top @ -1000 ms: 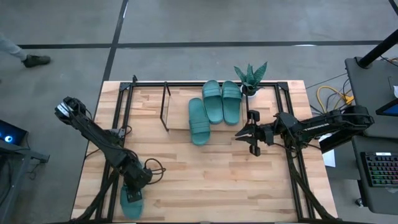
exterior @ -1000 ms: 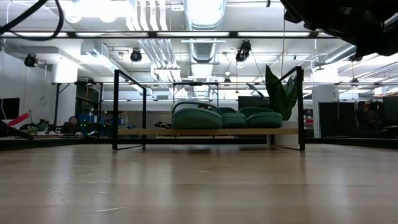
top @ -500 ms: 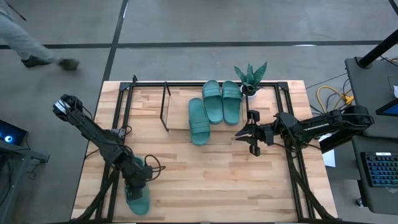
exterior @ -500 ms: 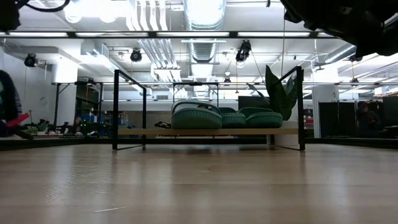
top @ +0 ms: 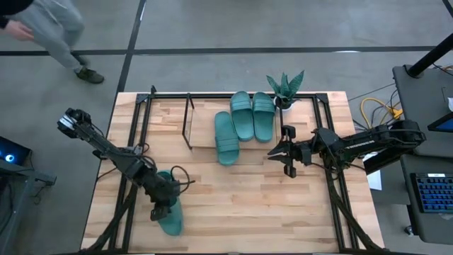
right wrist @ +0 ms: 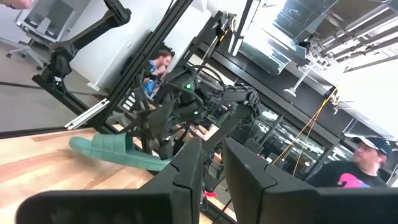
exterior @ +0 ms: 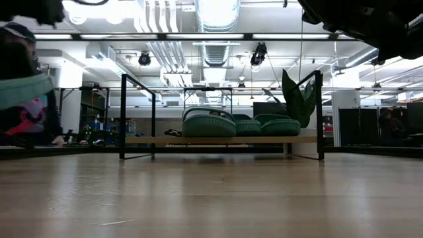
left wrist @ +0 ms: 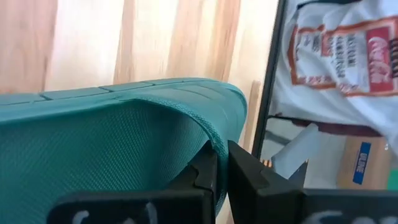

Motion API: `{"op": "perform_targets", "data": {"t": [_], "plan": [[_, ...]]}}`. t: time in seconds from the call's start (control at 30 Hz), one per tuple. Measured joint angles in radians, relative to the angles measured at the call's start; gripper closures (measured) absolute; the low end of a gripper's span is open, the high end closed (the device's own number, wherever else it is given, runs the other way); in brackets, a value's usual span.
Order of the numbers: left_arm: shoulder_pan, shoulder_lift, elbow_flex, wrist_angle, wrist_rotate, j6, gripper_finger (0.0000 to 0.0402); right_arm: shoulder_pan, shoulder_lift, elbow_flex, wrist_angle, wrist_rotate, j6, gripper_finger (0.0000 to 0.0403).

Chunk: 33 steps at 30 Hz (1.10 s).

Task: Pick and place slides into the shelf
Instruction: Put the green slipper on the shelf

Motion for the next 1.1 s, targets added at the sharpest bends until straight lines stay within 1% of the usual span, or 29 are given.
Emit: {"op": "perform_targets", "data": {"t": [0.1, 0.17, 0.27, 0.43, 0.53, 0.63, 0.7, 0.77, 0.83, 0.9, 1.0, 1.1], "plan": [[0.036, -0.007, 0.039, -0.004, 0.000, 0.038, 0.0401, 0.000, 0.000, 0.000, 0.000, 0.000, 0.000, 0.0346], [0.061, -0.016, 0.088, -0.025, 0.000, 0.075, 0.0401, 0.000, 0.000, 0.000, 0.000, 0.000, -0.002, 0.0346], [0.101, -0.024, 0.185, -0.113, -0.003, 0.144, 0.0401, 0.000, 0.000, 0.000, 0.000, 0.000, -0.030, 0.0346], [0.162, -0.023, 0.367, -0.293, -0.073, 0.267, 0.0401, 0.001, 0.007, 0.000, -0.008, -0.001, -0.070, 0.0346], [0.195, -0.023, 0.454, -0.333, -0.107, 0.341, 0.0401, 0.022, 0.021, 0.000, -0.004, 0.000, -0.127, 0.0342], [0.226, -0.023, 0.522, -0.361, -0.113, 0.400, 0.0401, 0.071, 0.040, 0.008, -0.002, 0.001, -0.194, 0.0324], [0.239, -0.023, 0.555, -0.382, -0.112, 0.427, 0.0402, 0.114, 0.059, 0.031, -0.001, 0.047, -0.212, 0.0309], [0.245, -0.023, 0.578, -0.401, -0.110, 0.491, 0.0402, 0.158, 0.078, 0.060, -0.034, 0.140, -0.243, 0.0291], [0.249, -0.024, 0.591, -0.406, -0.108, 0.536, 0.0402, 0.194, 0.100, 0.100, -0.108, 0.243, -0.302, 0.0273], [0.251, -0.028, 0.598, -0.404, -0.106, 0.554, 0.0402, 0.226, 0.128, 0.149, -0.193, 0.318, -0.368, 0.0255], [0.264, -0.031, 0.599, -0.403, -0.105, 0.561, 0.0402, 0.272, 0.177, 0.230, -0.315, 0.378, -0.468, 0.0234], [0.292, -0.029, 0.595, -0.406, -0.086, 0.558, 0.0402, 0.320, 0.244, 0.310, -0.378, 0.444, -0.572, 0.0221]]}}
